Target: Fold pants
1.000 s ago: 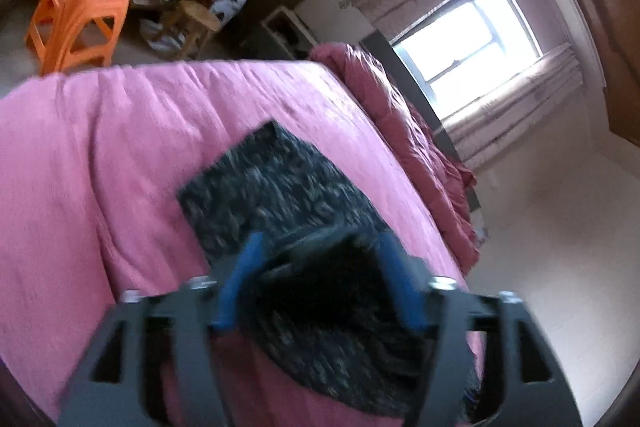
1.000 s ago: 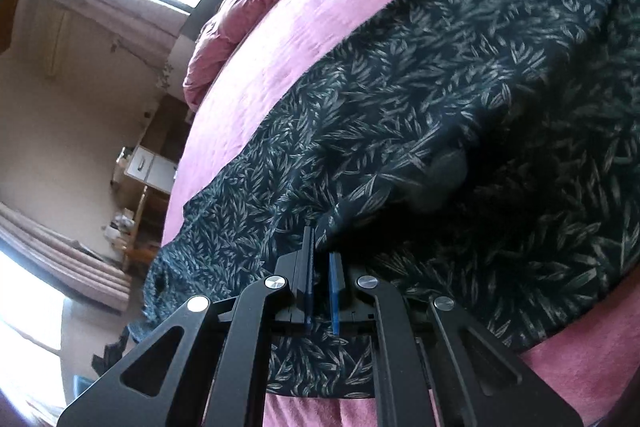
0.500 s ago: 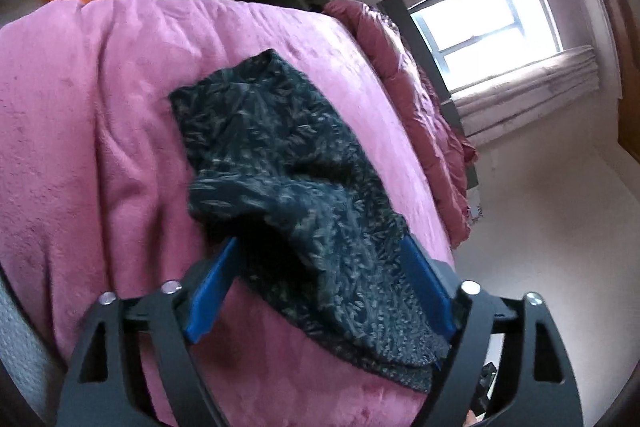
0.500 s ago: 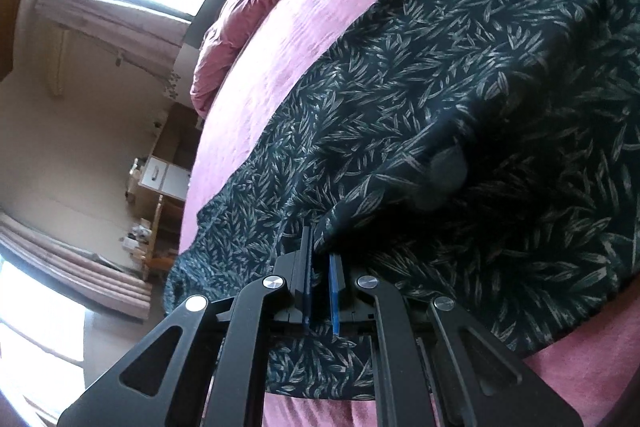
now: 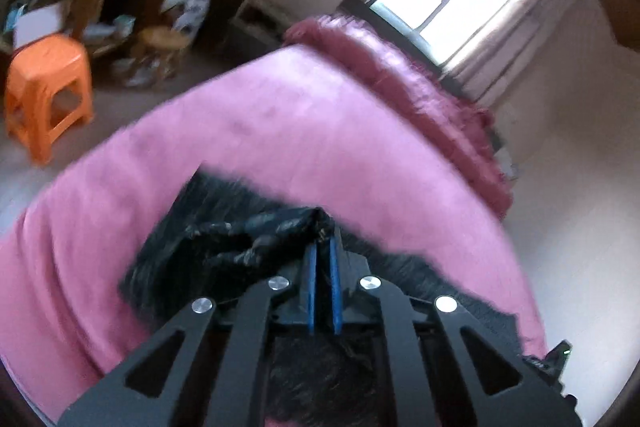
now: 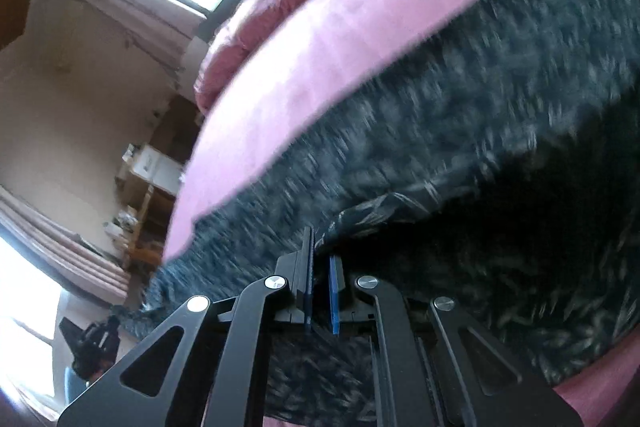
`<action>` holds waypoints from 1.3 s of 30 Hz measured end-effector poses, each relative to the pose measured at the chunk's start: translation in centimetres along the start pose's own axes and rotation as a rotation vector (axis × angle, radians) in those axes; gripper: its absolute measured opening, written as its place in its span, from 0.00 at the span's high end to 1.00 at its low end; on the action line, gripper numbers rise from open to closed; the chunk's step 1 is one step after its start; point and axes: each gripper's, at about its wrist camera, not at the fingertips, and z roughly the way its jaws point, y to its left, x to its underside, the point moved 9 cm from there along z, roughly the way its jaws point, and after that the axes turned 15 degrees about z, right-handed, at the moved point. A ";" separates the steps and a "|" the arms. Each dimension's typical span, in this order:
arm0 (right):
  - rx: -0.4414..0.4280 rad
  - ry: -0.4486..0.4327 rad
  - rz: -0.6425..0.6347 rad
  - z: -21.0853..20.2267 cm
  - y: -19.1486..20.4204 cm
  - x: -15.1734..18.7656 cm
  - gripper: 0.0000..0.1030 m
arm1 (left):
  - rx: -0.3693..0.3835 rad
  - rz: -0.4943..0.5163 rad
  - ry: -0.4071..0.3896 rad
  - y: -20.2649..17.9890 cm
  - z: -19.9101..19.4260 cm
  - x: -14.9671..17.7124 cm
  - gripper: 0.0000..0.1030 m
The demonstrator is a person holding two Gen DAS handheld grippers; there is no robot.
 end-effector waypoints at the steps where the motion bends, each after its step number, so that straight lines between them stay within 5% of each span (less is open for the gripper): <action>1: -0.043 -0.021 0.008 -0.8 0.8 -0.5 0.95 | 0.023 0.004 -0.028 -0.5 -0.8 -1.1 0.95; 5: -0.198 -0.087 -0.061 -4.4 4.3 -0.7 0.95 | 0.110 0.066 -0.187 -2.0 -4.9 -4.7 0.95; 8: -0.084 0.037 -0.059 -2.2 2.2 1.8 0.95 | -0.001 0.058 -0.068 1.2 -3.2 -0.9 0.95; 11: 0.012 0.158 -0.044 0.3 -0.5 4.6 0.95 | -0.053 -0.101 0.080 5.9 -0.7 4.8 0.95; 16: 0.078 0.189 -0.118 1.6 -0.6 5.8 0.95 | -0.085 -0.156 0.108 7.7 0.5 7.6 0.95; 24: -0.216 0.181 -0.108 -2.5 2.3 6.0 0.95 | -0.043 -0.220 0.005 8.2 -2.4 7.9 0.95; 27: -0.139 0.209 -0.093 -2.0 1.4 6.5 0.95 | -0.067 -0.241 0.036 8.7 -1.6 8.8 0.95; 33: 0.123 0.257 -0.080 0.4 -1.9 7.4 0.95 | -0.225 -0.103 0.115 8.3 -0.3 9.3 0.86; 36: 0.166 0.264 -0.094 0.6 -2.4 7.6 0.95 | -0.264 -0.076 0.101 8.0 -1.1 9.2 0.76; 39: 0.164 0.264 -0.068 0.3 -2.5 7.7 0.87 | -0.267 -0.038 0.021 6.7 -2.9 8.6 0.50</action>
